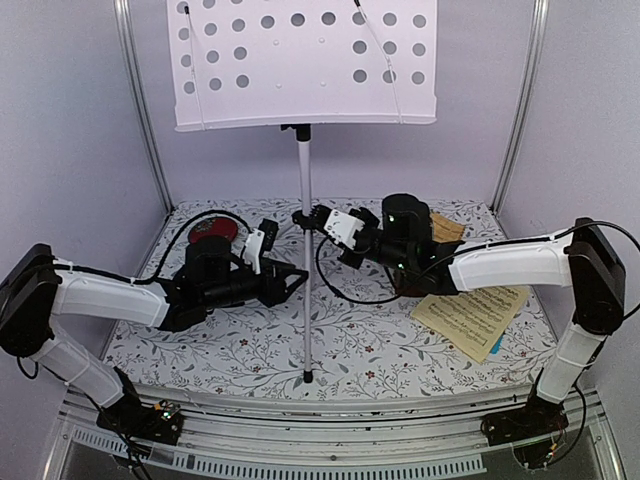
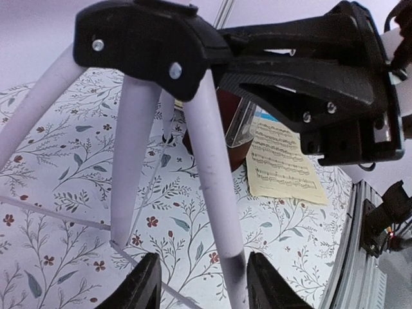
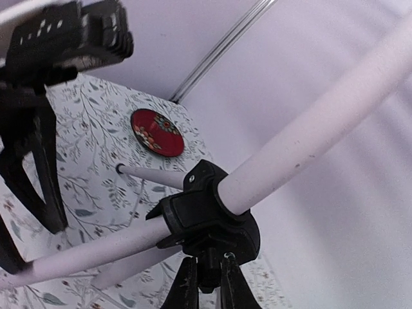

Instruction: Pack up the instrument practice props

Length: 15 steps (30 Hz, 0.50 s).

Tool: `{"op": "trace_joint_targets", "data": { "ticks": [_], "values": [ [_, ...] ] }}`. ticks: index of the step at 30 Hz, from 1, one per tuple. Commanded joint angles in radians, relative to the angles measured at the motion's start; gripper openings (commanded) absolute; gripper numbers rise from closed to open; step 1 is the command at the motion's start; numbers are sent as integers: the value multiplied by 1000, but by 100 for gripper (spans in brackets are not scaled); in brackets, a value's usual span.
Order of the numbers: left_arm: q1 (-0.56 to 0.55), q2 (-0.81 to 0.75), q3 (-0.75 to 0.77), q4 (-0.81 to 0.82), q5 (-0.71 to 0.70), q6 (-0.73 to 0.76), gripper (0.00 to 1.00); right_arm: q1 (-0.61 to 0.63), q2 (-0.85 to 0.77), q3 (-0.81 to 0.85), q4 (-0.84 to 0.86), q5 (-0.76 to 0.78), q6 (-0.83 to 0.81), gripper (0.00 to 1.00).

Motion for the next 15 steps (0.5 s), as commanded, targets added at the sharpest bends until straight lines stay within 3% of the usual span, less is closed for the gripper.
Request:
{"op": "trace_joint_targets", "data": {
  "ticks": [1,7,11,13,15],
  "values": [
    [-7,-25,6,13,-12,-2,48,1,28,41,1,219,-393,3],
    [-6,-39,-3,6,-17,3,48,14,80,29,111,324,-702,2],
    [-6,-42,-5,8,-17,3,48,14,77,31,142,313,-760,4],
    [-6,-44,-8,11,-18,2,49,17,62,35,142,286,-718,12],
    [-7,-49,-11,13,-22,0,50,19,34,33,141,251,-617,28]
  ]
}}
